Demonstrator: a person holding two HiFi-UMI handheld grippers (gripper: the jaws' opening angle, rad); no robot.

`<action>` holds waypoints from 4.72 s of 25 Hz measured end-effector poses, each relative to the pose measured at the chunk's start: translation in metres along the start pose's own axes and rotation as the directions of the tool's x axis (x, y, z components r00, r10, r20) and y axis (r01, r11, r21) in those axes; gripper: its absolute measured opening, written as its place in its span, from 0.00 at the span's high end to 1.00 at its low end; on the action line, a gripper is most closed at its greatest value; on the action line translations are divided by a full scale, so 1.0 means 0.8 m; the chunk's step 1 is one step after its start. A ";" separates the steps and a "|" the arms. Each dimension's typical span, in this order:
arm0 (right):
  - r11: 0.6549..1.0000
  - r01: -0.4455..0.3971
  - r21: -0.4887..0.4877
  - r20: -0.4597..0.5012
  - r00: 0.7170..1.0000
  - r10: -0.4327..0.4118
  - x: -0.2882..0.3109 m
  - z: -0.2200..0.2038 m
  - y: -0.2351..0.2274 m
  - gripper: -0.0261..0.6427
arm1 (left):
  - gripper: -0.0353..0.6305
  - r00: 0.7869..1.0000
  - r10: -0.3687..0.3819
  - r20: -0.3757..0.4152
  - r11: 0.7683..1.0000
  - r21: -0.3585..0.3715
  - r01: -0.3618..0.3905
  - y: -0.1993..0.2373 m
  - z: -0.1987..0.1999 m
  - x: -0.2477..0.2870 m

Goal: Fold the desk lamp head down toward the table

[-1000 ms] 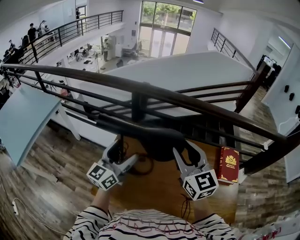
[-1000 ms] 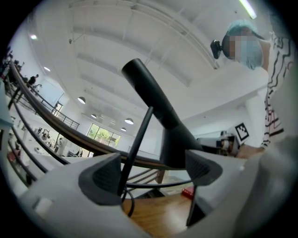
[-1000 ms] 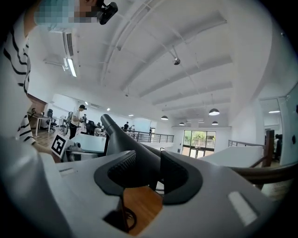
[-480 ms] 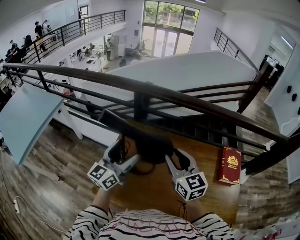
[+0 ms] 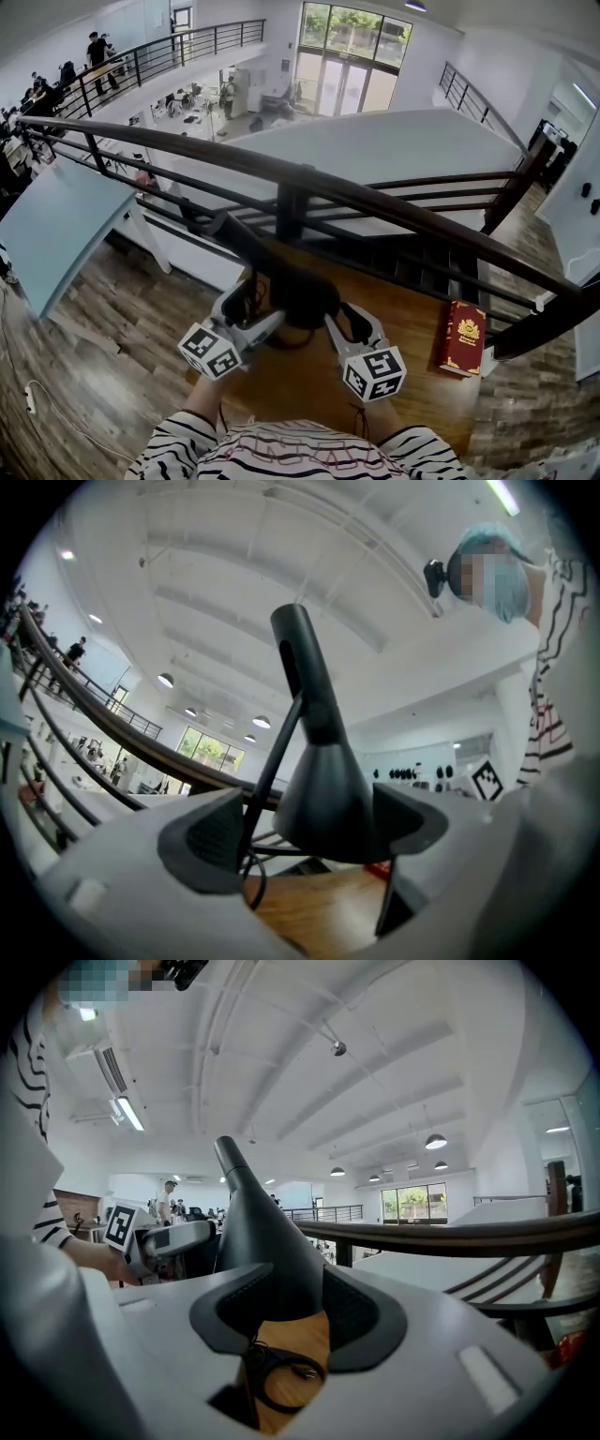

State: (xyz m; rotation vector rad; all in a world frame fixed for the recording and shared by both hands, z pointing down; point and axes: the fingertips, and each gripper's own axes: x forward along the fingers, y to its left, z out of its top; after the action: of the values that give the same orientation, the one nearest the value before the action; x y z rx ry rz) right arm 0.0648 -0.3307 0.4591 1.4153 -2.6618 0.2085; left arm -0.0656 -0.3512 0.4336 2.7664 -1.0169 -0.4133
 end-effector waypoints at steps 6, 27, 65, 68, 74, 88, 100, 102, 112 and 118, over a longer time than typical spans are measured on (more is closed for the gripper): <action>1.000 -0.023 0.013 -0.013 1.000 0.023 0.009 -0.010 0.006 0.75 | 0.30 1.000 0.007 -0.006 1.000 0.003 -0.007 -0.001 -0.002 0.000; 0.998 -0.046 0.030 -0.026 0.999 0.047 0.014 -0.017 0.014 0.77 | 0.29 1.000 0.015 -0.020 1.000 0.019 -0.014 -0.005 -0.003 -0.003; 0.977 0.190 0.098 0.035 0.980 -0.194 -0.053 -0.031 0.087 0.92 | 0.65 0.994 -0.017 -0.111 0.996 0.084 0.026 -0.004 -0.004 -0.119; 0.979 0.174 0.101 0.029 0.984 -0.178 -0.065 -0.034 0.086 0.96 | 0.75 0.994 0.018 -0.105 0.994 0.105 -0.007 -0.012 -0.007 -0.123; 0.987 0.132 0.095 0.008 0.991 -0.133 -0.095 -0.047 0.088 0.96 | 0.94 0.991 0.084 -0.104 0.991 0.117 -0.071 -0.040 -0.022 -0.136; 0.994 0.024 0.108 0.017 1.000 -0.026 -0.189 -0.074 0.094 0.96 | 0.94 0.983 0.143 -0.115 0.985 0.115 -0.129 -0.151 -0.060 -0.169; 0.995 -0.048 0.092 -0.001 0.999 0.049 -0.237 -0.091 0.131 0.96 | 0.94 0.970 0.208 -0.128 0.972 0.142 -0.190 -0.208 -0.070 -0.223; 0.994 -0.057 0.089 -0.006 0.998 0.058 -0.241 -0.093 0.141 0.96 | 0.94 0.967 0.219 -0.130 0.969 0.142 -0.201 -0.211 -0.068 -0.235; 0.993 -0.083 0.084 -0.031 0.996 0.086 -0.255 -0.109 0.164 0.96 | 0.94 0.952 0.272 -0.141 0.957 0.144 -0.252 -0.226 -0.078 -0.272; 0.991 -0.098 0.089 -0.056 0.993 0.104 -0.260 -0.124 0.169 0.96 | 0.94 0.941 0.300 -0.155 0.950 0.142 -0.279 -0.235 -0.092 -0.281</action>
State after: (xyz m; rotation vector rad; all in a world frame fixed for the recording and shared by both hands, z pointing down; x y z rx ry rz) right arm 0.0725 -0.0690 0.5127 1.2762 -2.7076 0.3744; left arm -0.0923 -0.0584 0.5020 2.6311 -1.4151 -0.0680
